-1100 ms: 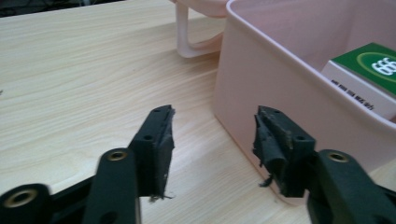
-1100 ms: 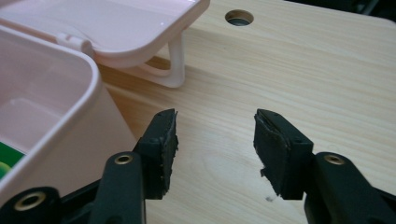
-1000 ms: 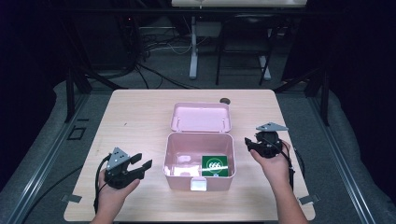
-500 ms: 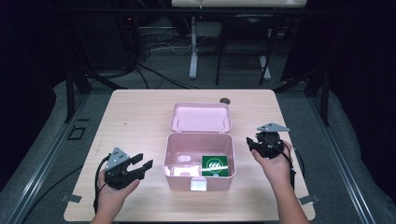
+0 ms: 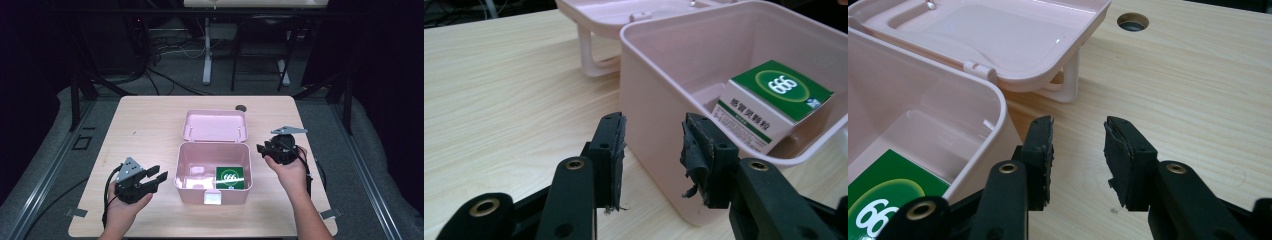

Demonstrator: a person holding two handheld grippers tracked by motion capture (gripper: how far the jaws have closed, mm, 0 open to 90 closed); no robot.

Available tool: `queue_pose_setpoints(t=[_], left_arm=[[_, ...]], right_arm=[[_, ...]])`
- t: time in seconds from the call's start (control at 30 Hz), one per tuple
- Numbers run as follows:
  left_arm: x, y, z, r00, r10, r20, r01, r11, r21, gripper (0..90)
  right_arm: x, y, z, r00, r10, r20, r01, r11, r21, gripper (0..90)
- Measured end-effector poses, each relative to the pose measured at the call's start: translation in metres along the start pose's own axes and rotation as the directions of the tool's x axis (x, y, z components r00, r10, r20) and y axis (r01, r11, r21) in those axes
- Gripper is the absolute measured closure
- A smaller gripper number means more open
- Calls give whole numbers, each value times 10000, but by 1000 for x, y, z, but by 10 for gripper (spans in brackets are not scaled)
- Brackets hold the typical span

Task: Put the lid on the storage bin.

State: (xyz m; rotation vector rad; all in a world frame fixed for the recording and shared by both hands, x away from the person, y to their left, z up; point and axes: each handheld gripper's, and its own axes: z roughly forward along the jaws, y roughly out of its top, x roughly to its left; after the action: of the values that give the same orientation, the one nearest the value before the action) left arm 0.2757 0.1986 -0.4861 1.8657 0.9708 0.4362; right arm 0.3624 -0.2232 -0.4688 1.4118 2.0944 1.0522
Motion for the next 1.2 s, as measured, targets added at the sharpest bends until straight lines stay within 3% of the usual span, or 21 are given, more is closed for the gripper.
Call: queue_pose_setpoints(t=[0.23, 0.4, 0.57, 0.87, 1.2], left_arm=[[-8, 7, 3, 9995, 176, 278, -179, 9998, 101, 650], [-13, 10, 6, 9983, 308, 489, -312, 9995, 78, 668], [-17, 13, 8, 9969, 412, 676, -420, 9991, 95, 686], [-21, 12, 16, 9957, 605, 708, -633, 9973, 382, 729], [-23, 11, 19, 9942, 794, 723, -826, 9957, 426, 752]], right_arm=[[0, 16, 1, 9999, 134, -102, -132, 9997, 186, 603], [-3, 25, 2, 9979, 456, -451, -436, 9980, 448, 619], [-2, 34, 3, 9994, 172, -288, -159, 9988, 461, 639], [-2, 51, 12, 9998, 184, -121, -174, 9970, 760, 647], [-7, 73, 28, 9975, 695, 95, -701, 9917, 1078, 674]])
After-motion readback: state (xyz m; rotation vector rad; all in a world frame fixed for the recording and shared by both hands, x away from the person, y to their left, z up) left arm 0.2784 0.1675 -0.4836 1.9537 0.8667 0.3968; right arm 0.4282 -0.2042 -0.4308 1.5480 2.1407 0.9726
